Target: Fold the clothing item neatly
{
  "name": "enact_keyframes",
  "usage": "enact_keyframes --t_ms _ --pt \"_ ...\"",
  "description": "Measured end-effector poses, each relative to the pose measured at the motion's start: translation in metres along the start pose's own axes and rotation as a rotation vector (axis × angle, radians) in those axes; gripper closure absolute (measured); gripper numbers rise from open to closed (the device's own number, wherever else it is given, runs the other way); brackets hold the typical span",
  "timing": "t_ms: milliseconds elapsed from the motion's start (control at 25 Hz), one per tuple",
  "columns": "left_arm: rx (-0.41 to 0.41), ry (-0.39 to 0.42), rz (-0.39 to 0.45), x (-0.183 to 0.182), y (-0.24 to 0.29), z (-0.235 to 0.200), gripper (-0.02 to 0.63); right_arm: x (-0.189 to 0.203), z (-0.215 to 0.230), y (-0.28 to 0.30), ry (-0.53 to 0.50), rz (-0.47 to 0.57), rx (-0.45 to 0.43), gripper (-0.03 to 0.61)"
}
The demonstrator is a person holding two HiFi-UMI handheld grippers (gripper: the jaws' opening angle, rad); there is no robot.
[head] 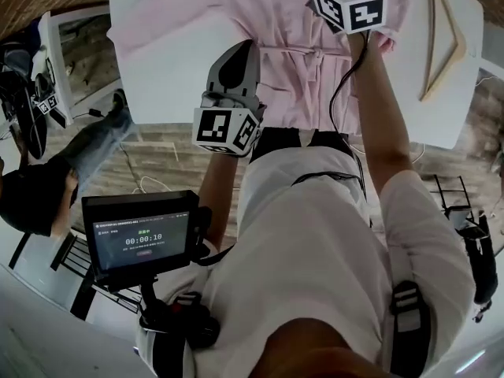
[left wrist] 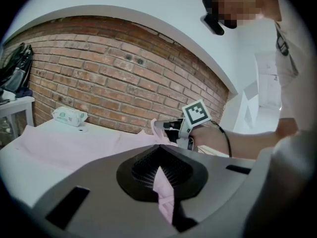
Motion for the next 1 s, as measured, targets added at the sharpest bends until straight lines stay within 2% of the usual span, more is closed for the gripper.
enact_keyframes --t_ms 240,320,440,560,640,720,800,880,1000 --pt "-0.038 -0.031 -0.012 0.011 -0.020 -0.003 0.617 0.057 -0.025 0.041 -0.082 -0.133 -0.010 0.550" --pt "-0.042 -0.036 -0.015 0.013 -0.024 -0.009 0.617 0.060 -0.038 0.045 -0.104 -0.137 -0.055 0.445" --pt "-0.032 -0.044 -0.013 0.013 -0.021 -0.019 0.617 0.053 -0.057 0.028 -0.124 -0.110 -0.161 0.420" --pt "-0.027 -0.046 -0.003 0.008 -0.017 -0.012 0.617 0.053 -0.055 -0.024 -0.070 -0.088 -0.242 0.420" --pt "-0.021 -0.046 0.003 0.003 -0.011 -0.008 0.617 0.062 -0.024 -0.053 -0.004 -0.100 -0.197 0.420" --pt "-0.014 -0.043 0.005 0.001 -0.005 -0.011 0.617 0.071 0.016 -0.056 0.073 -0.117 -0.136 0.420" --pt "-0.016 -0.042 0.001 0.005 -0.003 -0.029 0.617 0.077 0.041 -0.027 0.116 -0.126 -0.103 0.420" --pt "-0.025 -0.046 -0.001 0.010 0.000 -0.047 0.617 0.079 0.054 0.012 0.114 -0.153 -0.092 0.420" --pt "-0.037 -0.047 -0.001 0.013 0.007 -0.054 0.617 0.083 0.065 0.057 0.082 -0.255 -0.085 0.420"
Point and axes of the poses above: the fingertips, and each gripper's own axes: y forward along the fingers, z to its right, x out of its underside, the point moved 9 cm from there along -y, backward along the fingers, and after that the axes turned 11 degrees about x, right-handed, at the moved point
